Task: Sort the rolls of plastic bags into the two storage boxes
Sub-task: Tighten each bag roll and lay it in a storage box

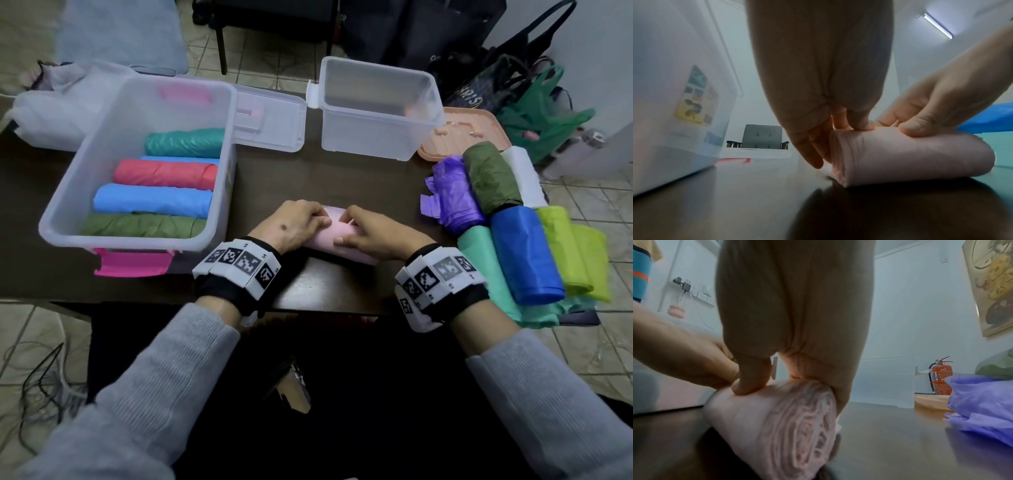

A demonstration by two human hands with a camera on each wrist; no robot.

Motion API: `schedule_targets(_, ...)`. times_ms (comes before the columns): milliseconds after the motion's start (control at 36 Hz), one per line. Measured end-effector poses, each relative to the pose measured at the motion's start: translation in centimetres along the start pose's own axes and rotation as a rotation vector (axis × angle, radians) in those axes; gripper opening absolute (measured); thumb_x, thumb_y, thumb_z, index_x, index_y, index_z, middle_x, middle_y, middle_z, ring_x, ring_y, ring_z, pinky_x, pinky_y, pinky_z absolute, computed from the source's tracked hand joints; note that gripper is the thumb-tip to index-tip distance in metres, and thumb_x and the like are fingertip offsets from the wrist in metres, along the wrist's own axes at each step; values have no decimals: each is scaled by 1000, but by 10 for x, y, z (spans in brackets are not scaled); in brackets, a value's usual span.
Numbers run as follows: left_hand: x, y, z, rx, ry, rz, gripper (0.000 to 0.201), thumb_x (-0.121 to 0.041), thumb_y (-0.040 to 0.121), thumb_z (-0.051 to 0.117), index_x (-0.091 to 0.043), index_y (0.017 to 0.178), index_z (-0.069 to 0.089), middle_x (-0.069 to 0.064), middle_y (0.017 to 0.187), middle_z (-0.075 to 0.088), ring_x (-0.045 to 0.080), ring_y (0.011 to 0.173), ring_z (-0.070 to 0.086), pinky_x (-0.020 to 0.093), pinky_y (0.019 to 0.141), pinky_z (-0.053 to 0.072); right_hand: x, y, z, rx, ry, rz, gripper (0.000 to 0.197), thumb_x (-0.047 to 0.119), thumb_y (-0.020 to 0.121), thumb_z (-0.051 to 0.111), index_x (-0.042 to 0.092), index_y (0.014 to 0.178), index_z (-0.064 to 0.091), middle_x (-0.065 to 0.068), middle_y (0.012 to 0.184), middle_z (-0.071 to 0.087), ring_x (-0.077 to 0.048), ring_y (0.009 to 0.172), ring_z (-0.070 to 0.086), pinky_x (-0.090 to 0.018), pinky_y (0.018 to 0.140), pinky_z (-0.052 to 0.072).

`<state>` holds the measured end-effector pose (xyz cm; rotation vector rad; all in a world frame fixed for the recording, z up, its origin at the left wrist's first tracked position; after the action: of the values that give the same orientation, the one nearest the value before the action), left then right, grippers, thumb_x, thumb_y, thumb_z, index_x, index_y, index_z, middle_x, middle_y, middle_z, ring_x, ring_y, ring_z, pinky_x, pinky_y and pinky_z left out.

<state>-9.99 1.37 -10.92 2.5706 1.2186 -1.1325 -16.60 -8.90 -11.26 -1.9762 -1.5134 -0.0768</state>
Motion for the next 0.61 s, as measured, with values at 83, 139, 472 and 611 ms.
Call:
schedule_targets(83,-1,1,4,18,21,-6,28,-24,98,46,-11,114,64,12,120,62,26,114,54,24,87,35,0,0,2,3,-47,-2,41,37,92,55,12,124,48,-12,129,49,-20,110,43,-28,87,34)
schedule_targets(139,-1,2,7,33,31,-12,29,-24,98,43,-9,114,63,13,122,61,28,115,53,27,90,36,-1,-1,1,0,-80,2,42,41,91,56,15,124,52,-10,136,40,-23,125,33,-32,100,29)
schedule_targets(472,6,9,13,-5,91,-6,32,-25,99,42,-8,116,63,12,138,44,29,129,36,38,108,30,6,10,0,7,-27,-11,71,54,62,81,14,113,51,-1,105,56,-19,96,54,-30,76,46)
schedule_targets(611,6,10,13,16,66,4,31,-24,99,43,-8,116,63,12,151,30,28,139,25,34,112,23,9,7,11,-35,-135,-46,75,61,62,76,13,112,47,-1,105,36,-19,101,38,-32,87,38)
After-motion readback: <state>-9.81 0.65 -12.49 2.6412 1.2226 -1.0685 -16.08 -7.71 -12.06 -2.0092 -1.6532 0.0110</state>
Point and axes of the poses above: each hand's wrist, its own y-axis towards the middle knuckle, its own z-axis out of the palm, x = y × z, the point moved 8 cm from there along y, towards the middle knuckle
